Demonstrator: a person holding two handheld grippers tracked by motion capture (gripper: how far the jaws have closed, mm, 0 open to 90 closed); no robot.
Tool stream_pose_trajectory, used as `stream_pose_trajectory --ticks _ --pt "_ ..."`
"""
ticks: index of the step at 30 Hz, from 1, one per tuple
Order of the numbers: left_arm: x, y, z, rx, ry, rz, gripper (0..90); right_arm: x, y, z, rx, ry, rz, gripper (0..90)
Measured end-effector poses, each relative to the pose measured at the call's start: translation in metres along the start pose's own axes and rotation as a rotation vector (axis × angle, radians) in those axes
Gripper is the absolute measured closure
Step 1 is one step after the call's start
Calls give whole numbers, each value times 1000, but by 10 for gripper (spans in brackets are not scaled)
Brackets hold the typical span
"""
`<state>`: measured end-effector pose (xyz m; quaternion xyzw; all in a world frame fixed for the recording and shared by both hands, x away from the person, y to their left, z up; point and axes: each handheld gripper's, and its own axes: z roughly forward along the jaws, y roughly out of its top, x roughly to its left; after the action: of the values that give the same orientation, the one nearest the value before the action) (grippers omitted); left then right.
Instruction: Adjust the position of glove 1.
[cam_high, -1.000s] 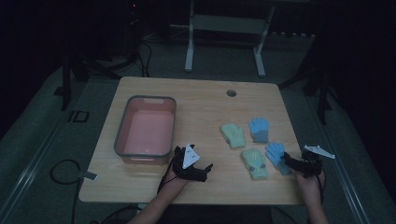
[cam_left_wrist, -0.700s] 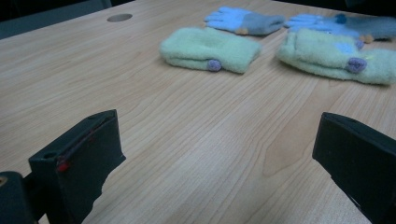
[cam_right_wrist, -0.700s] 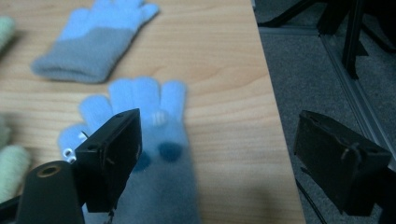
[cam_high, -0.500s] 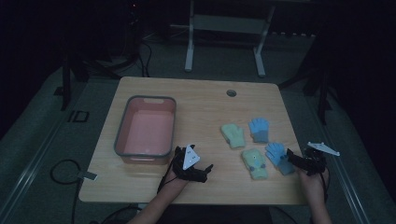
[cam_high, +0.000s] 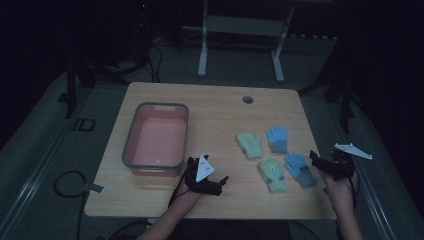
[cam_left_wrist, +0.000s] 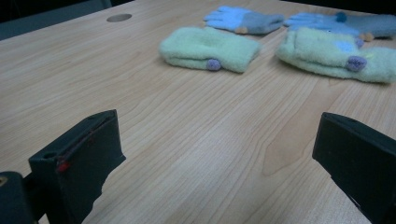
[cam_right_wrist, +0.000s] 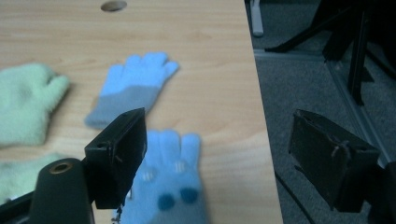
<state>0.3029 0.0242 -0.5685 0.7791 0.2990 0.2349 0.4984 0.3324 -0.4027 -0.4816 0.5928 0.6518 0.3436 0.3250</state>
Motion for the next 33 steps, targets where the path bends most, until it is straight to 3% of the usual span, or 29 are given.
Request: stream_pose_trajectory --ticks 18,25,33 --pt "-1 0 0 -2 2 -2 16 26 49 -13 -91 42 -77 223" --pt "-1 0 0 -2 3 1 16 37 58 -14 -106 68 -99 228" --pt "0 0 0 -1 3 3 16 58 68 -10 -108 116 -159 250"
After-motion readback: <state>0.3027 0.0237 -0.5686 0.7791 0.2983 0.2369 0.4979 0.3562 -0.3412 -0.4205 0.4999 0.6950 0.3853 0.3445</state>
